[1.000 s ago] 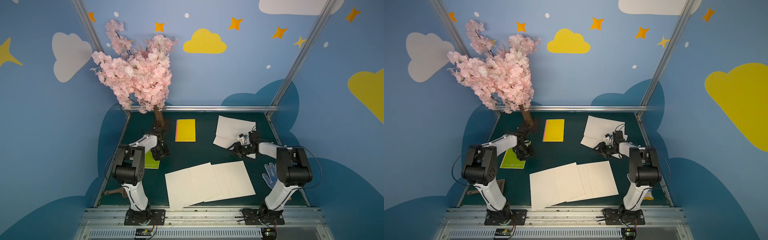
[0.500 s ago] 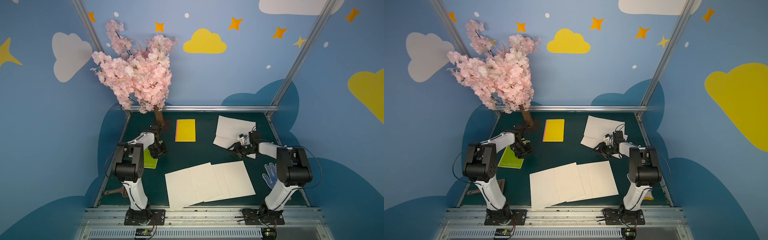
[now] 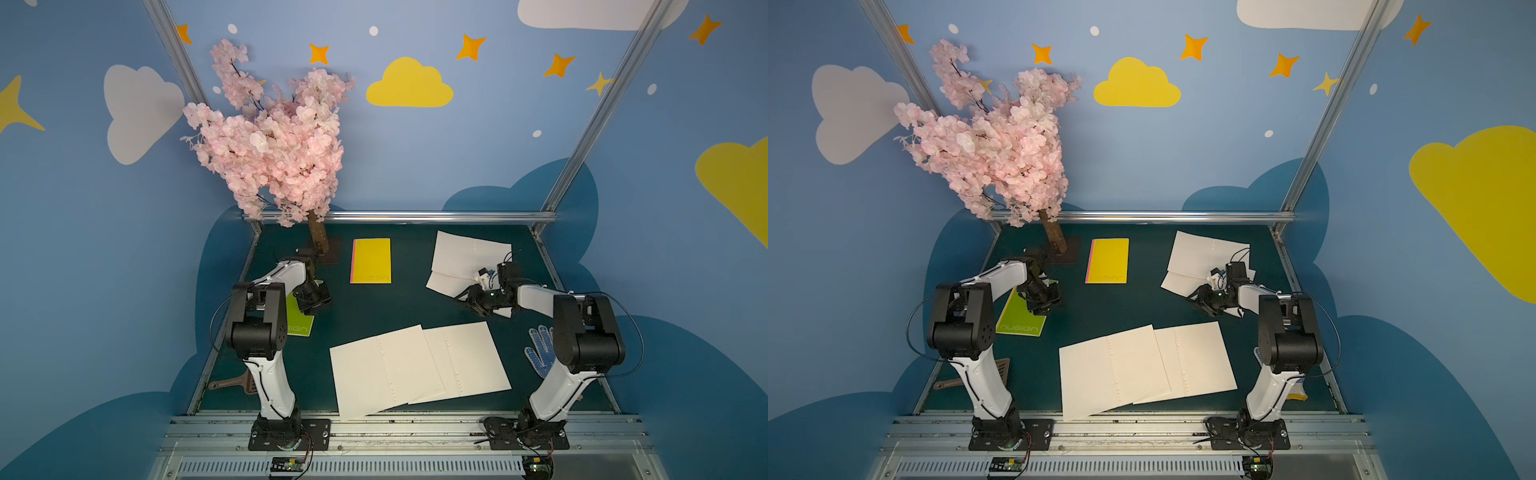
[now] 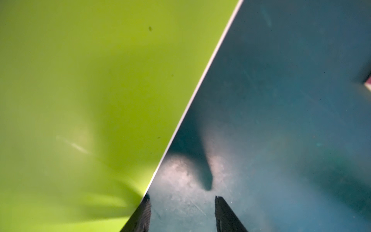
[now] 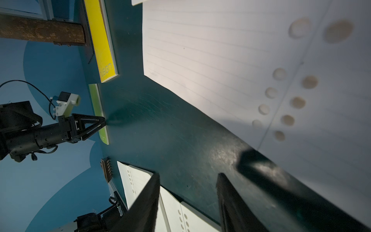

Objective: Close the notebook
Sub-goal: Move the notebook to the center of the board.

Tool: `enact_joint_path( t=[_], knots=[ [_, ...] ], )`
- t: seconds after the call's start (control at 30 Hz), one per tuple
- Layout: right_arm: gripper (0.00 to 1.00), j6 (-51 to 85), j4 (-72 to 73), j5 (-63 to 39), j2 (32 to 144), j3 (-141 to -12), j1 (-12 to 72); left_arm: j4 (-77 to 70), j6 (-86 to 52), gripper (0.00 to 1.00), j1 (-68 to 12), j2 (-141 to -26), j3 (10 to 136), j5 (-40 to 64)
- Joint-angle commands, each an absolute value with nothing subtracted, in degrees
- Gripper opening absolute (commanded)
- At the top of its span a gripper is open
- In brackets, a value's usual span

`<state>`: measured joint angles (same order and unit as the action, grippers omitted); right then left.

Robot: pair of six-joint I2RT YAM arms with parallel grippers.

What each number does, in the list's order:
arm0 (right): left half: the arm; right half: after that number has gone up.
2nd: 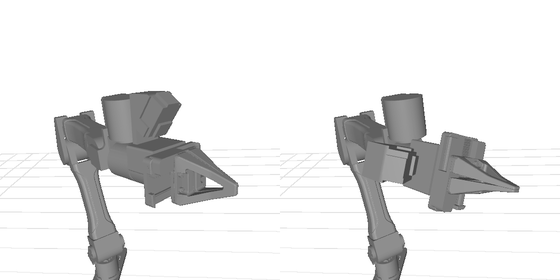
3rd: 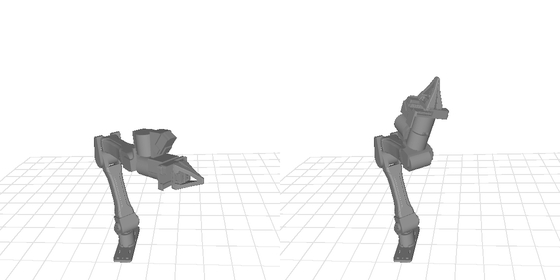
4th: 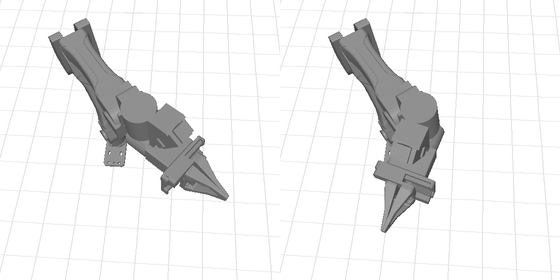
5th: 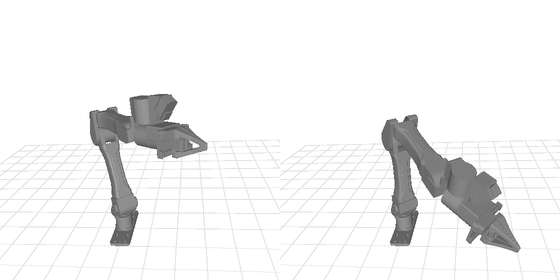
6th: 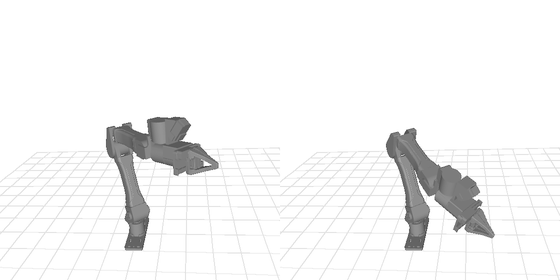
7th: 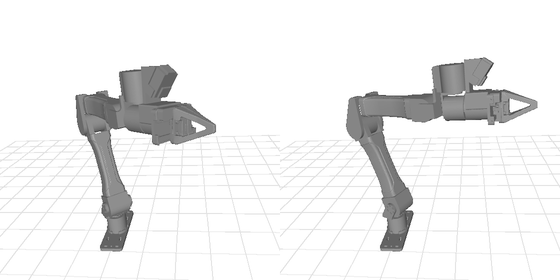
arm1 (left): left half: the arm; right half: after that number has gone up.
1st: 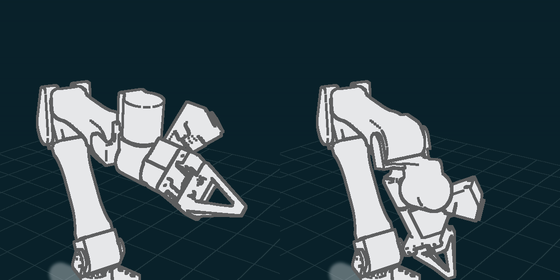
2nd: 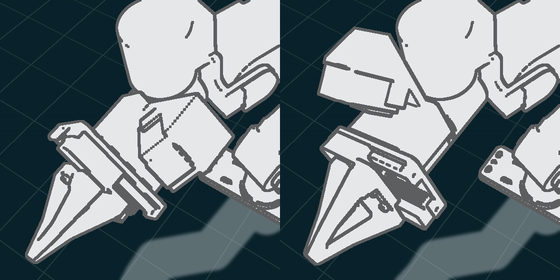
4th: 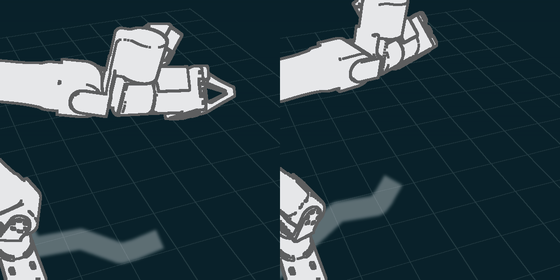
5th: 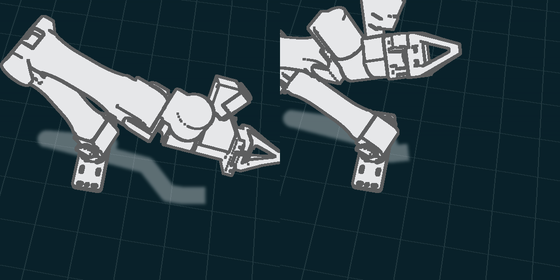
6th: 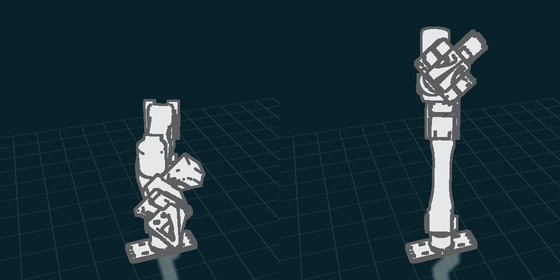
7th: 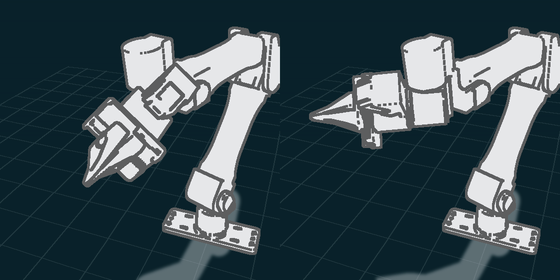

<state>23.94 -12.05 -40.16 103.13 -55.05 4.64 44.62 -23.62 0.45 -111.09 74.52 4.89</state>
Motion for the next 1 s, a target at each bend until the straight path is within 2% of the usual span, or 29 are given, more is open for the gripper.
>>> enact_joint_path(
  t=[0.0,0.53,0.97],
  knots=[
    [0.48,23.2,-13.4,-40.2,101.8,-54.8,4.4,42.5,-21.9,0.54,3.1,-113.8,74.0,0.1],
    [0.48,23.2,-14.1,-40.0,101.5,-55.3,4.5,41.8,-20.6,0.53,7.9,-114.7,75.3,2.2],
    [0.48,22.9,-14.6,-39.5,101.0,-55.1,4.4,41.9,-19.9,0.53,8.3,-116.3,77.5,4.1]
  ],
)
